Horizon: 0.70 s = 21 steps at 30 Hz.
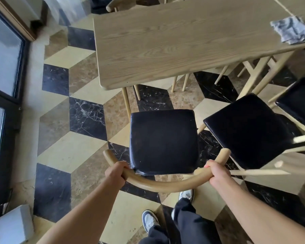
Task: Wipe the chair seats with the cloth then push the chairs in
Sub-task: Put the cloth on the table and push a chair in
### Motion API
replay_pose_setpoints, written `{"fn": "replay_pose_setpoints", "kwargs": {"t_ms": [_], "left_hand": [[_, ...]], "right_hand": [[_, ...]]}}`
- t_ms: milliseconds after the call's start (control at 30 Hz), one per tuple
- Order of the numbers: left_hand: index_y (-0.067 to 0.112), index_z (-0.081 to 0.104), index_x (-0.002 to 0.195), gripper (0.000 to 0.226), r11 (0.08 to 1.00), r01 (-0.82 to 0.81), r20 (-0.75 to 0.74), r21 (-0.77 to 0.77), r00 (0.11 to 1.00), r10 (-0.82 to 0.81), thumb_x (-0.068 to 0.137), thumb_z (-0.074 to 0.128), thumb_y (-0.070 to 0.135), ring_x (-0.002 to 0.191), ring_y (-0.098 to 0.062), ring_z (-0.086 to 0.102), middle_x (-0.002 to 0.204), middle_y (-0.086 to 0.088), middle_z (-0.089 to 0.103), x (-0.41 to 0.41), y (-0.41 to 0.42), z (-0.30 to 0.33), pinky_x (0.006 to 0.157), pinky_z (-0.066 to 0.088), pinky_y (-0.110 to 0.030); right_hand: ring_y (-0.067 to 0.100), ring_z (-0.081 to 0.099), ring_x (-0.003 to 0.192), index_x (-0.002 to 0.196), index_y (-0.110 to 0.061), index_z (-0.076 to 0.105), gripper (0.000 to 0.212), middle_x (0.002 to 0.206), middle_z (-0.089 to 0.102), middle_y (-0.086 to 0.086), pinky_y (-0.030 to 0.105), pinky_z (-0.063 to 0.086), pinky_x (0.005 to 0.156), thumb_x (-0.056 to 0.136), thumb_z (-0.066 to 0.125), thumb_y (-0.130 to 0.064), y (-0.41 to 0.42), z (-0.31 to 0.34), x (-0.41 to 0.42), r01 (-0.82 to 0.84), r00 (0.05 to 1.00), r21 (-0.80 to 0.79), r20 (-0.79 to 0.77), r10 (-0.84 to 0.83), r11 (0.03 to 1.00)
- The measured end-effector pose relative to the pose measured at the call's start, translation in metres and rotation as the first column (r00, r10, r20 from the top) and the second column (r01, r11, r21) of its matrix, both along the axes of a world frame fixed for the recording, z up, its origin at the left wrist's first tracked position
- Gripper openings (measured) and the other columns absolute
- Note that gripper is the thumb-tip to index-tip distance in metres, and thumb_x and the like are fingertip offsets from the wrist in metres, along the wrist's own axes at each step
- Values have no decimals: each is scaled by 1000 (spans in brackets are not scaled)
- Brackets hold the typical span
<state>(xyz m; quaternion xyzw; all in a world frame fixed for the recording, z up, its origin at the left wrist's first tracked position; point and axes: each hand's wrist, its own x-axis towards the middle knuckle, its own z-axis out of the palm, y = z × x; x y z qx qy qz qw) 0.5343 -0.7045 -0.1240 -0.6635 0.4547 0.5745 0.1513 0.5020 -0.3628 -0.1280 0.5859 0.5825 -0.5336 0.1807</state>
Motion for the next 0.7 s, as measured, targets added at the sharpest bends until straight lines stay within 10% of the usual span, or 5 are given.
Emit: {"fn": "replay_pose_setpoints", "kwargs": {"t_ms": [700], "left_hand": [[-3, 58, 112, 49, 994, -112, -36, 0, 993, 112, 64, 70, -2, 74, -30, 64, 92, -19, 66, -205, 21, -8, 76, 58, -46]], "right_hand": [[35, 62, 92, 112, -4, 65, 48, 96, 65, 15, 49, 52, 94, 65, 75, -10, 11, -5, -247, -98, 995, -64, -20, 97, 993]]}}
